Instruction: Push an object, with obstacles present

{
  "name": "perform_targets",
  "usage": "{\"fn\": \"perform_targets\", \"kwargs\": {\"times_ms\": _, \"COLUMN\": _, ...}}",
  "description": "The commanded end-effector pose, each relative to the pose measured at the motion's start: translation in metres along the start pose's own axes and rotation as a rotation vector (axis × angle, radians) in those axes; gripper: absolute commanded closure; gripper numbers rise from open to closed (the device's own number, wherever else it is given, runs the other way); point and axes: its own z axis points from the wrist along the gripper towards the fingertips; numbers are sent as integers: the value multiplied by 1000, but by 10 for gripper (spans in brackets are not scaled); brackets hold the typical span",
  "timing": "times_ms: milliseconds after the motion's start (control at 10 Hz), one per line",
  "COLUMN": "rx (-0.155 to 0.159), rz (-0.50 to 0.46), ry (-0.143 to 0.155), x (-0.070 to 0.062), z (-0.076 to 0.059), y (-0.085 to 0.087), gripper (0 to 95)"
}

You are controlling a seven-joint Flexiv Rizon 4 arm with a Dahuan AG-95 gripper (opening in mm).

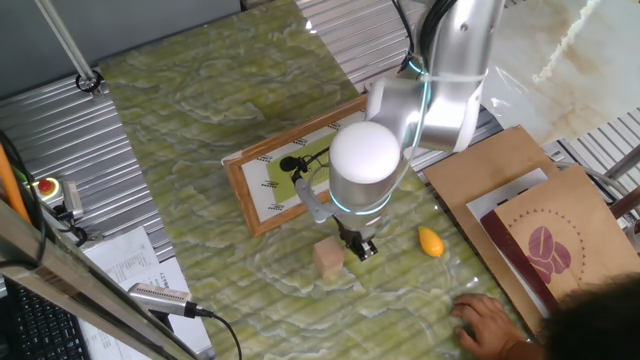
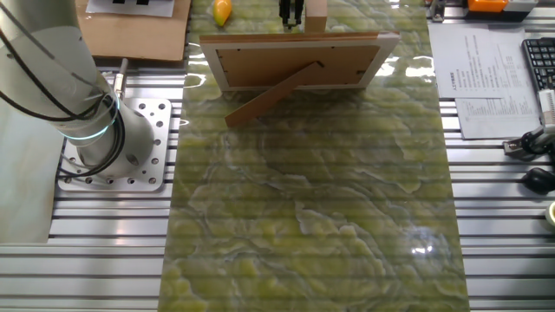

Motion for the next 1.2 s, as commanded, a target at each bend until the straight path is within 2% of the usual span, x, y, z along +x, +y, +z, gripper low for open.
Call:
{"fn": "perform_targets", "kwargs": {"times_ms": 100, "rx": 2, "rz": 0, "ry": -6, "x": 1, "z": -4, "y": -2, "gripper": 950}}
{"fn": "perform_targets", "kwargs": {"times_ms": 700, "rx": 3, "rz": 5, "ry": -20, "x": -14, "z": -1, "y": -1, "gripper": 950}}
{"fn": "perform_targets", "kwargs": {"times_ms": 1200, "rx": 2, "rz": -2, "ry": -37, "x": -16, "z": -1, "y": -5, "gripper": 950}}
